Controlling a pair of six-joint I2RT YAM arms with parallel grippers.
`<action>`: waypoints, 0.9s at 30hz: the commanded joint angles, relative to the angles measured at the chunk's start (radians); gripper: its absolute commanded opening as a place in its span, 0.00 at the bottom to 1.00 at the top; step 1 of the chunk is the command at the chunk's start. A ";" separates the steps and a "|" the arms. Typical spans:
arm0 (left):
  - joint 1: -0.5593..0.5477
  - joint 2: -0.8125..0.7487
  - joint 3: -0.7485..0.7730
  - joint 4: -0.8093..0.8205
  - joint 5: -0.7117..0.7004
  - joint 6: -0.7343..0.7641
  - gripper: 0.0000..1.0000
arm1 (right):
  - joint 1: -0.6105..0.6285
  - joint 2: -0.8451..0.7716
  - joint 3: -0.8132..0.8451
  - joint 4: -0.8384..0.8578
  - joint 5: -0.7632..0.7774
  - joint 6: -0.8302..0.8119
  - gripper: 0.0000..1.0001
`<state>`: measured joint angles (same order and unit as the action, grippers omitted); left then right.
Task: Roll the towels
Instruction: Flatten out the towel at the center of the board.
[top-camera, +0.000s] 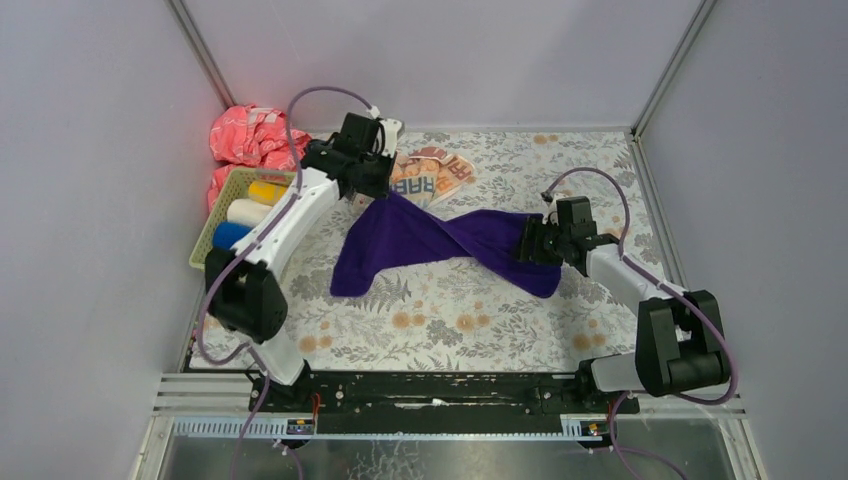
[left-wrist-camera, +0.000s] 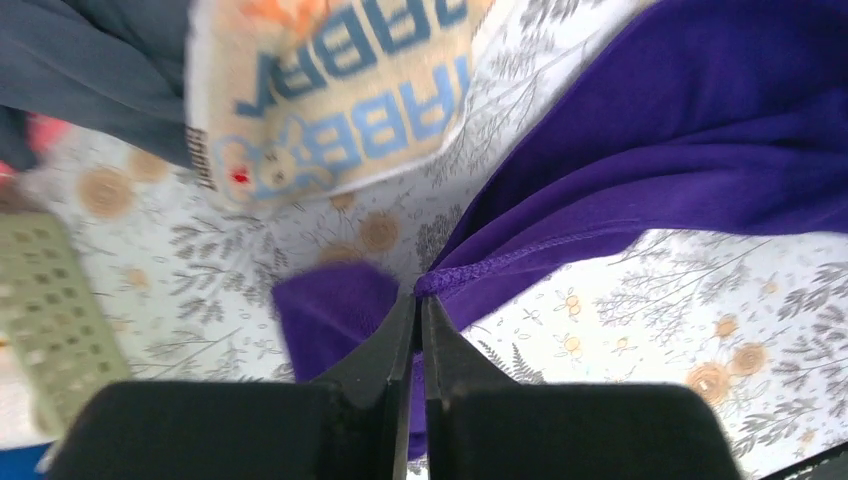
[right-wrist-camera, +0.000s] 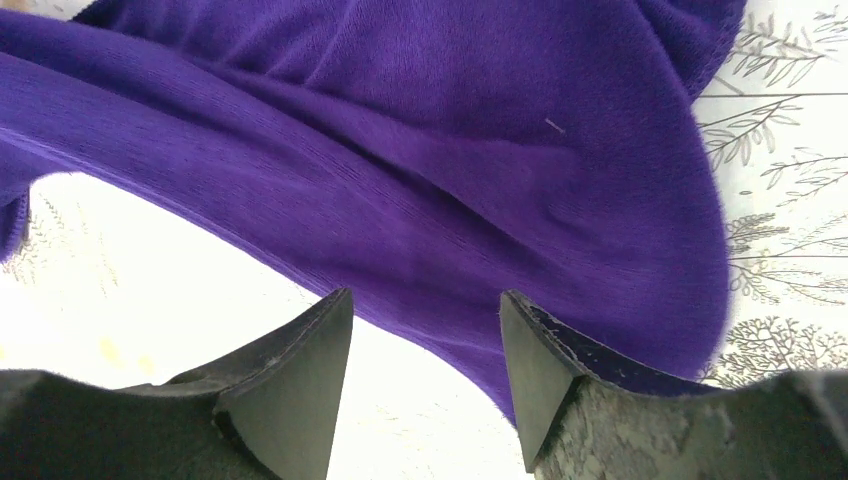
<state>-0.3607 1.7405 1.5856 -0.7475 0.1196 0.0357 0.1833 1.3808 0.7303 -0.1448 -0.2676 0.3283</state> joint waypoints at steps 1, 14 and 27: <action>-0.050 -0.112 0.081 -0.076 -0.202 -0.022 0.00 | 0.009 -0.075 0.053 -0.003 0.046 0.010 0.63; -0.506 -0.599 -0.463 -0.080 -0.320 -0.576 0.08 | 0.009 -0.135 0.082 -0.052 -0.016 -0.017 0.64; -0.514 -0.795 -0.639 0.034 -0.402 -0.728 0.48 | 0.041 -0.006 0.104 -0.062 -0.068 -0.024 0.64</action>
<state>-0.8902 0.9058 0.9031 -0.8165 -0.1875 -0.6758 0.1932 1.3468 0.7784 -0.2062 -0.2939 0.3206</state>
